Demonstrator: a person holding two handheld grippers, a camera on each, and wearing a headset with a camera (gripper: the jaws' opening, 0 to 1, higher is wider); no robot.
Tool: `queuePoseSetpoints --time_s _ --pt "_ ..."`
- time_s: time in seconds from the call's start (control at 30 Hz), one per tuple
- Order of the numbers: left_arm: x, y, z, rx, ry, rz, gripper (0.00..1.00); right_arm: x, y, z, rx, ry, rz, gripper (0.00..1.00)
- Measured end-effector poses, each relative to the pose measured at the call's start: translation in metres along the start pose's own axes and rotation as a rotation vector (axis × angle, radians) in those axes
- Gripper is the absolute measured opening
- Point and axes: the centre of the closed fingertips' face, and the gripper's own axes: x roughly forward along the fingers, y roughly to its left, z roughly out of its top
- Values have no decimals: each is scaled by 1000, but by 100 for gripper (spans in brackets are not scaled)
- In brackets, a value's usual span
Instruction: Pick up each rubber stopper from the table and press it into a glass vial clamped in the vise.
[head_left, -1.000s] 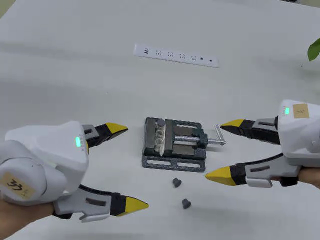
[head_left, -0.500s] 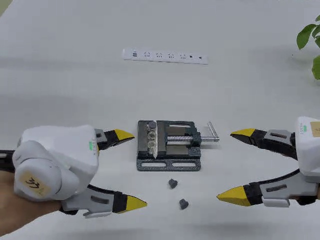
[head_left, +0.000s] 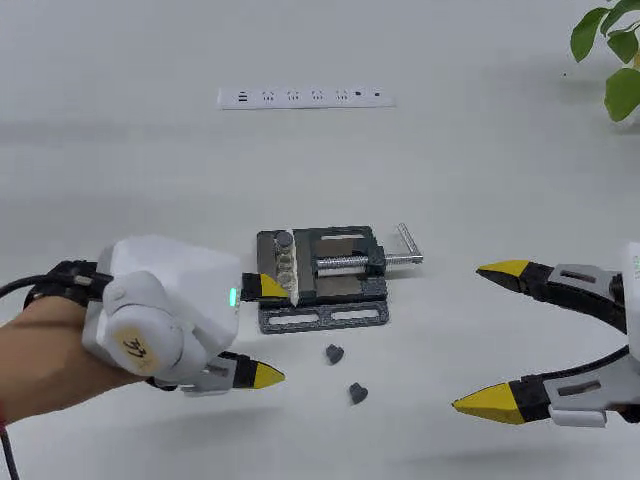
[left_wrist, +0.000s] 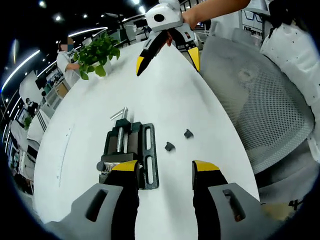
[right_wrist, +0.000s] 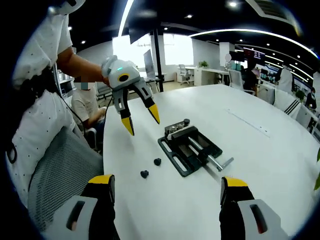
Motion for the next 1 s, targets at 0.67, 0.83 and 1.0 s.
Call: queuePoseSetpoints --time_s 0.67,0.83,1.0 --pt "55 -6 -8 208 96 -137 13 -14 7 -11 53 -15 -53 84" --pt "62 -9 -4 243 104 -160 12 -16 7 -13 63 -14 -62 83" --pt "70 -12 -5 270 121 -180 12 -18 6 -16 72 -19 -69 82"
